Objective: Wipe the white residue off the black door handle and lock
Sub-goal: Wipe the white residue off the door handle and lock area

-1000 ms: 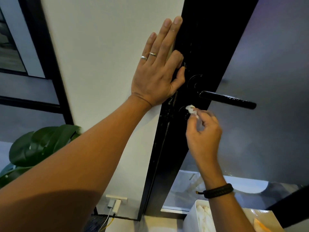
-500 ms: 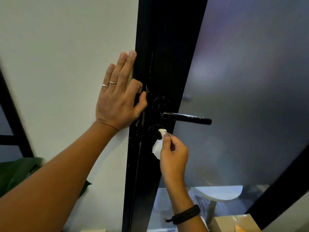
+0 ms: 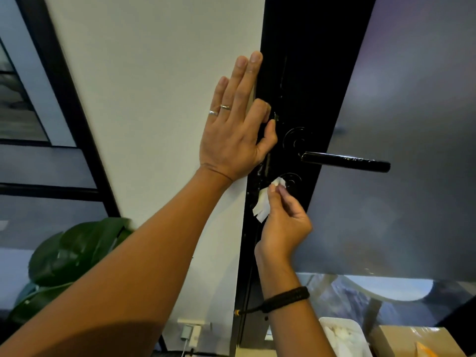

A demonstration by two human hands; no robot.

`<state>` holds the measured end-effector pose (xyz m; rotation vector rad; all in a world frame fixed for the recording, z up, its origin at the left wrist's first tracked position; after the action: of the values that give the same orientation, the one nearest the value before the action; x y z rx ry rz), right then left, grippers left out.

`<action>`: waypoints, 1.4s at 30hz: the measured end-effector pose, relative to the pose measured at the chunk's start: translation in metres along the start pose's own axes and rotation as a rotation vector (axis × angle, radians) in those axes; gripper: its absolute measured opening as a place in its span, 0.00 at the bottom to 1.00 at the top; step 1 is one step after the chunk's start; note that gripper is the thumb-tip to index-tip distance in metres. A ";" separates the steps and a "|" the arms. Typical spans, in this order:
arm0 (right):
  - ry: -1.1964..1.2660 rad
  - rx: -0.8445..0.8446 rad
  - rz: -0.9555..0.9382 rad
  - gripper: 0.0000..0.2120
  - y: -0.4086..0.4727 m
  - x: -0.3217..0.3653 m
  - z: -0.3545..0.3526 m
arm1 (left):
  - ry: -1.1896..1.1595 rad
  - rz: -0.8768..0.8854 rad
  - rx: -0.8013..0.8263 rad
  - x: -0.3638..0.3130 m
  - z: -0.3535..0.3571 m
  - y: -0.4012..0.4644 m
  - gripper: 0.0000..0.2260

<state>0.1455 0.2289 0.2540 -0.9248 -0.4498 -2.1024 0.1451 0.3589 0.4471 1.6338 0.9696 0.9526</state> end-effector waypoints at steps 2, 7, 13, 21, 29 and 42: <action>-0.012 -0.088 0.075 0.07 0.000 -0.013 -0.013 | 0.002 0.001 -0.002 0.000 0.000 0.000 0.08; -0.069 -0.060 0.080 0.08 0.001 -0.022 -0.019 | -0.005 -0.003 -0.020 0.001 0.000 0.000 0.08; -0.028 -0.039 -0.065 0.09 -0.006 -0.001 0.019 | -0.014 -0.003 -0.028 0.001 0.000 0.000 0.08; -0.107 -0.117 -0.005 0.07 -0.017 -0.028 -0.016 | -0.036 -0.002 -0.020 0.001 0.000 0.000 0.08; -0.295 0.213 -0.325 0.09 -0.026 0.009 0.016 | -0.230 -0.052 0.005 0.005 -0.006 0.002 0.06; -0.364 0.315 -0.806 0.17 -0.042 0.090 0.087 | -0.461 -0.031 0.011 0.017 -0.008 -0.014 0.27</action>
<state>0.1145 0.2594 0.3788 -1.0400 -1.5012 -2.4307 0.1423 0.3799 0.4381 1.7386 0.6804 0.5126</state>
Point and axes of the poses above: each hand's wrist, its own y-axis towards the middle knuckle, its own z-axis out of the palm, x = y × z, the point moved 8 cm from there along y, towards the middle knuckle, and after that the axes turned 3 degrees about y, right-handed, at the moved point
